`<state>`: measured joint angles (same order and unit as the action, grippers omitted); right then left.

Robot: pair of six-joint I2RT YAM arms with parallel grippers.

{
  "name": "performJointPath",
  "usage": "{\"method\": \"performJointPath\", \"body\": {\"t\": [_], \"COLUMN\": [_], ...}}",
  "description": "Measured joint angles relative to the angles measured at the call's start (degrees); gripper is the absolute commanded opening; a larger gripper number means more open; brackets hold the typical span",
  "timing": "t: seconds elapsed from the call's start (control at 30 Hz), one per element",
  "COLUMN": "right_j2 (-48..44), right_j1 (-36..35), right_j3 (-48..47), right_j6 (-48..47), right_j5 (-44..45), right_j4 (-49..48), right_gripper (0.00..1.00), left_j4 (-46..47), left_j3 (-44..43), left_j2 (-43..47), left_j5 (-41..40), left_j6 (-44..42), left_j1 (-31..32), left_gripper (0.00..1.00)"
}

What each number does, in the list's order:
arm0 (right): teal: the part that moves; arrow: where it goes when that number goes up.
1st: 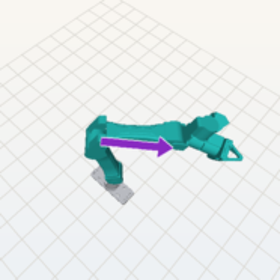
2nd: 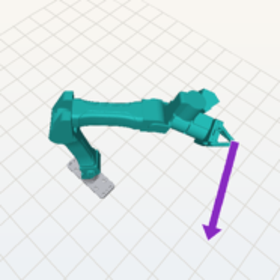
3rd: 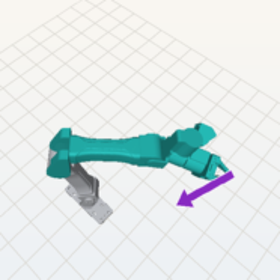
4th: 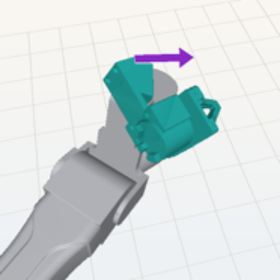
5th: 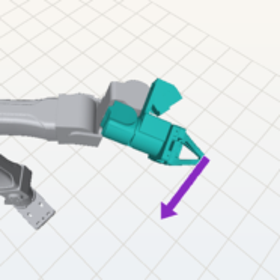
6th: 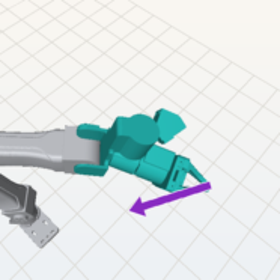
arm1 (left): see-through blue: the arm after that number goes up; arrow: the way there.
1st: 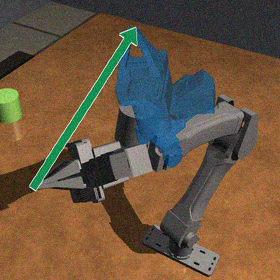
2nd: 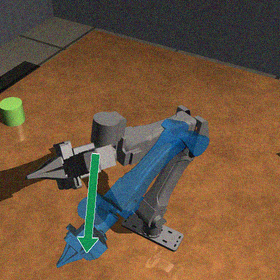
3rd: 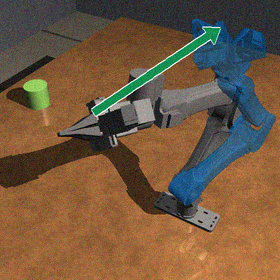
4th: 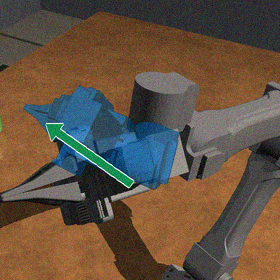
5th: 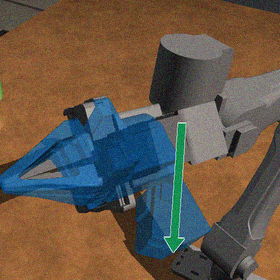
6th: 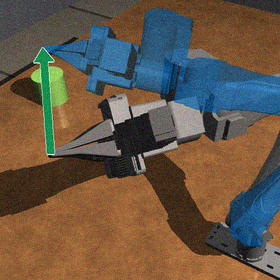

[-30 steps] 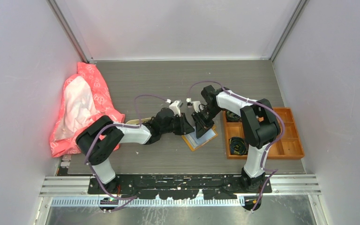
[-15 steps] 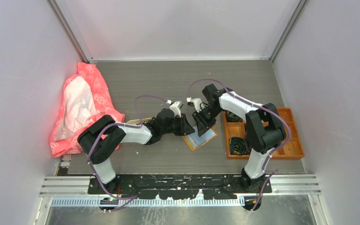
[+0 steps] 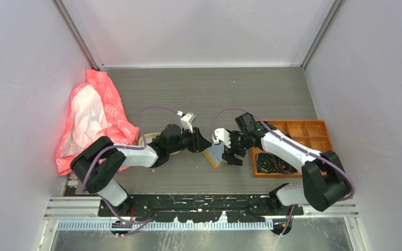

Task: Put the credit cards into the card holder
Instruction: Insert the credit card into the card holder.

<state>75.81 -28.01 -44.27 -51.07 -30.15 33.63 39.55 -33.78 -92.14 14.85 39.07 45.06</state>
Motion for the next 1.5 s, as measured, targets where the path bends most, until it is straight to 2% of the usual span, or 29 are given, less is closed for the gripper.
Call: {"method": "performJointPath", "body": {"t": [0.27, 0.5, 0.67, 0.9, 1.17, 1.5], "right_j2": [4.87, 5.99, 5.99, 5.68, 5.44, 5.44], "right_j1": [-2.49, -3.13, -3.13, -3.13, -3.13, -3.13], "right_j3": [0.92, 0.85, 0.5, -0.2, -0.26, -0.52], "right_j6": [-2.82, -2.64, -2.54, -2.32, -1.7, -1.29], "right_j5": [5.7, 7.87, 8.28, 8.26, 8.26, 8.26], "right_j4": [-7.56, -9.01, -8.63, -7.82, -7.74, -7.28], "right_gripper": [0.81, 0.74, 0.71, 0.71, 0.71, 0.71], "left_j4": [1.99, 2.73, 7.17, 16.06, 17.57, 17.62], "left_j3": [6.32, 9.22, 9.75, 9.81, 8.61, 2.56], "left_j2": [8.72, 10.23, 8.33, -0.94, -3.54, -7.85], "left_j5": [-0.74, -1.33, 0.31, 2.4, 2.27, 1.99], "left_j6": [-9.77, -14.21, -12.59, -7.65, -4.85, -1.7], "left_j1": [-0.04, -0.04, -0.04, -0.04, -0.04, -0.07], "left_gripper": [0.33, 0.33, 0.33, 0.29, 0.28, 0.23]}}
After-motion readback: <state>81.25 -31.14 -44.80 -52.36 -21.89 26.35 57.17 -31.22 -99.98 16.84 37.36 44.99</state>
